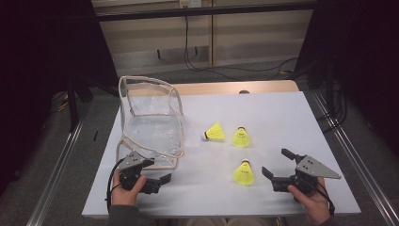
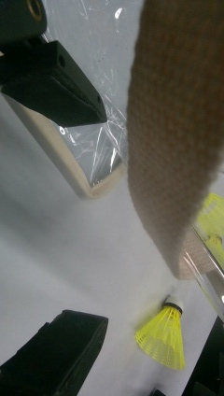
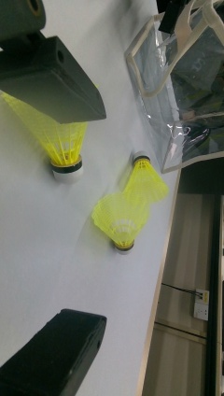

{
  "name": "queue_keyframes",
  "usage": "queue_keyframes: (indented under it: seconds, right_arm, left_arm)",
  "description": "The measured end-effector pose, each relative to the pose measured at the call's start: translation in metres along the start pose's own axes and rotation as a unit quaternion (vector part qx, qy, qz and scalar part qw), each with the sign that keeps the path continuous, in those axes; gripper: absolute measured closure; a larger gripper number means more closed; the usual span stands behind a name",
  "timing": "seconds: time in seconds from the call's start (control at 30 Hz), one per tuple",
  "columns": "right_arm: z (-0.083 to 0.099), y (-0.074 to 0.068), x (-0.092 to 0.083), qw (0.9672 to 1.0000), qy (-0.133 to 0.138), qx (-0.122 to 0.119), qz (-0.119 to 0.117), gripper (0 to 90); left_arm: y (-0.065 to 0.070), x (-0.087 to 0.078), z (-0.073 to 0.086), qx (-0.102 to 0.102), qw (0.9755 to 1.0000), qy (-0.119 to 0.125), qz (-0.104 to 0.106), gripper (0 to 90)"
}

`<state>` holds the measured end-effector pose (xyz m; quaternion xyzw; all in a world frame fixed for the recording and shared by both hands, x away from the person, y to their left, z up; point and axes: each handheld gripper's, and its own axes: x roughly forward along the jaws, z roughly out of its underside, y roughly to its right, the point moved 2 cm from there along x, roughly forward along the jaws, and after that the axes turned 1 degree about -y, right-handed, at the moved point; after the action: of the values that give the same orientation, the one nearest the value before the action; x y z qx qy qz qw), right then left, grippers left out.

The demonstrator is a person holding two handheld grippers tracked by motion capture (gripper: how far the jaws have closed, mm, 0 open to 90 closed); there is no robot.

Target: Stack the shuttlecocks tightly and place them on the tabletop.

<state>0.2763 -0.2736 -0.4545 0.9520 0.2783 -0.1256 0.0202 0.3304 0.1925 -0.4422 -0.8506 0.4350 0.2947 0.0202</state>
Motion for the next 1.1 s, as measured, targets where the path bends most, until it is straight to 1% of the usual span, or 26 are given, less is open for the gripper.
queue_keyframes:
  seconds: [0.1, 0.17, 0.27, 0.33, 0.43, 0.5, 0.57, 0.67, 0.7, 0.77, 0.87, 1.1]
  right_arm:
    - [0.0, 0.001, 0.0, 1.0, -0.001, 0.002, 0.0, 2.4]
    - [-0.001, 0.002, 0.0, 1.0, -0.002, 0.001, 0.002, 2.4]
    - [-0.001, 0.004, 0.001, 1.0, -0.004, 0.004, 0.004, 2.4]
    - [-0.001, 0.005, 0.002, 1.0, -0.005, 0.002, 0.008, 2.4]
    - [-0.002, 0.008, 0.003, 0.9999, -0.008, 0.0, 0.011, 2.4]
    - [-0.003, 0.011, 0.003, 0.9998, -0.009, -0.002, 0.016, 2.4]
    - [-0.004, 0.015, 0.004, 0.9997, -0.014, 0.003, 0.018, 2.4]
    - [-0.003, 0.021, 0.005, 0.9993, -0.024, 0.007, 0.027, 2.4]
    - [-0.003, 0.022, 0.005, 0.9992, -0.026, 0.008, 0.029, 2.4]
    - [-0.004, 0.026, 0.005, 0.999, -0.029, 0.009, 0.033, 2.5]
    - [-0.006, 0.028, 0.007, 0.9987, -0.033, 0.012, 0.038, 2.5]
    - [-0.01, 0.029, 0.015, 0.9984, -0.042, 0.003, 0.037, 2.5]
  left_arm:
    - [-0.002, -0.001, 0.0, 0.001, 1.0, 0.002, -0.003, 3.9]
    - [-0.003, -0.002, -0.001, -0.003, 1.0, 0.006, -0.004, 3.9]
    - [-0.005, -0.002, -0.001, -0.003, 1.0, 0.005, -0.006, 3.9]
    - [-0.005, -0.003, -0.001, -0.002, 0.9999, 0.005, -0.009, 3.9]
    - [-0.006, -0.003, -0.001, -0.003, 0.9999, 0.01, -0.009, 3.9]
    - [-0.006, -0.004, -0.001, -0.003, 0.9999, 0.008, -0.011, 3.9]
    - [-0.007, -0.005, -0.001, -0.005, 0.9999, 0.01, -0.01, 3.9]
    - [-0.007, -0.005, -0.001, -0.004, 0.9999, 0.011, -0.007, 3.9]
    - [-0.007, -0.004, -0.002, -0.004, 0.9999, 0.011, -0.009, 3.9]
    - [-0.007, -0.004, -0.002, -0.003, 0.9999, 0.012, -0.005, 3.9]
    - [-0.006, -0.004, -0.002, -0.003, 0.9999, 0.012, -0.006, 3.9]
    - [-0.006, -0.003, -0.003, -0.002, 0.9999, 0.015, -0.007, 3.9]
